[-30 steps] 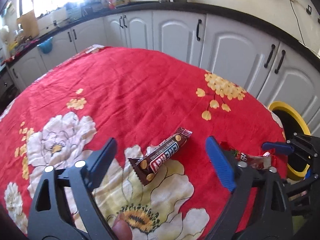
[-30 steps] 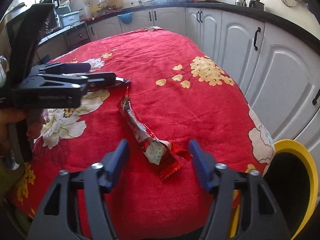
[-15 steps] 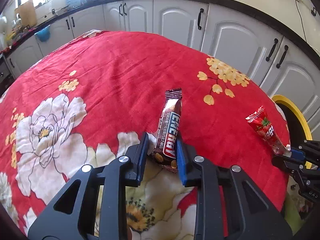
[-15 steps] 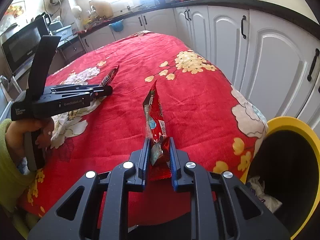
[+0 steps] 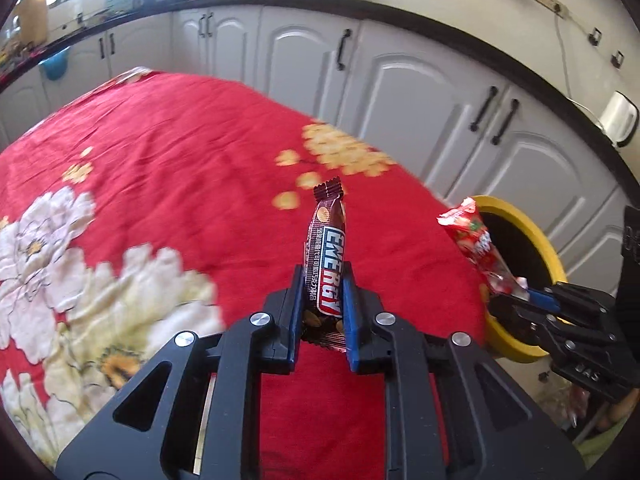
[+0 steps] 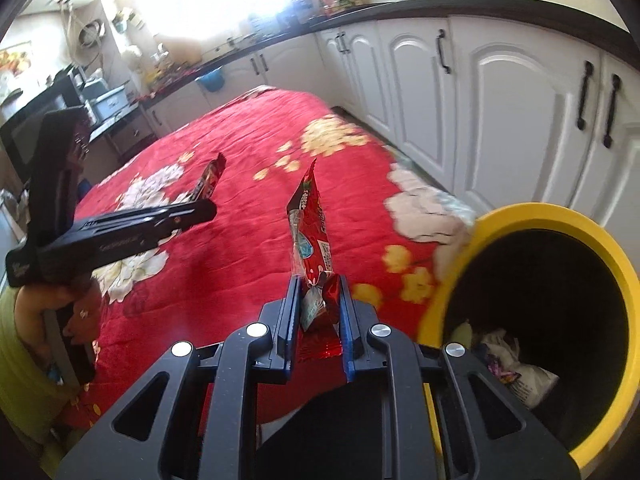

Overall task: Collect trash
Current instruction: 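Carry the Energy bar wrapper and red wrapper over the bin with both tools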

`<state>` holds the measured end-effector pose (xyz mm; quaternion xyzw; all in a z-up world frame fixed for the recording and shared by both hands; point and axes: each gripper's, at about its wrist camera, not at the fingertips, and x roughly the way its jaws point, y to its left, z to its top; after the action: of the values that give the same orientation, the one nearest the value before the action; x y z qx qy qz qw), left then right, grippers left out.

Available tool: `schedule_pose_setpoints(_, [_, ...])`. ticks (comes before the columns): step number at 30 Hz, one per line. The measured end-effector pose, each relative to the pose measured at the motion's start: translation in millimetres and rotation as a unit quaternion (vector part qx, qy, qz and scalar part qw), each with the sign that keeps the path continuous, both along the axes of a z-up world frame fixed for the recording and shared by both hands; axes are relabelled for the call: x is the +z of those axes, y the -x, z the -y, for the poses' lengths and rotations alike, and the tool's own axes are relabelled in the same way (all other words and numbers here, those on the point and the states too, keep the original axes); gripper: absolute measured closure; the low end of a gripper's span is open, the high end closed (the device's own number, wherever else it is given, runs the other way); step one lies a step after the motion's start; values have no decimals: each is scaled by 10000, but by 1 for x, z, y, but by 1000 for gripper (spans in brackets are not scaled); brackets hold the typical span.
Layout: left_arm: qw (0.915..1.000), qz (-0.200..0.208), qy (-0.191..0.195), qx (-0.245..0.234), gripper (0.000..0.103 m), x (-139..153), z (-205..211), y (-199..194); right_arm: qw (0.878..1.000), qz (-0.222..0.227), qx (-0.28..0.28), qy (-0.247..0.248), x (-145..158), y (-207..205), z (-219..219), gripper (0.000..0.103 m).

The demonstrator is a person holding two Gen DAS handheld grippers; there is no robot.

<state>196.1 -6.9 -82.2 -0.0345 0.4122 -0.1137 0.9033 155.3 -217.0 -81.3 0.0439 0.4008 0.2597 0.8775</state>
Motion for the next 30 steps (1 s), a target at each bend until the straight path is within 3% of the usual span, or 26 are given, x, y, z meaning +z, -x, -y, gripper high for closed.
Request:
schedule_pose_setpoints(15, [9978, 254, 52, -611, 92, 18, 78, 5, 9963, 157, -846, -83, 10, 5, 86, 86])
schedule_pose_setpoints(30, [9951, 313, 194, -920, 92, 27, 130, 7, 9868, 51, -1611, -144, -6, 15, 159, 86])
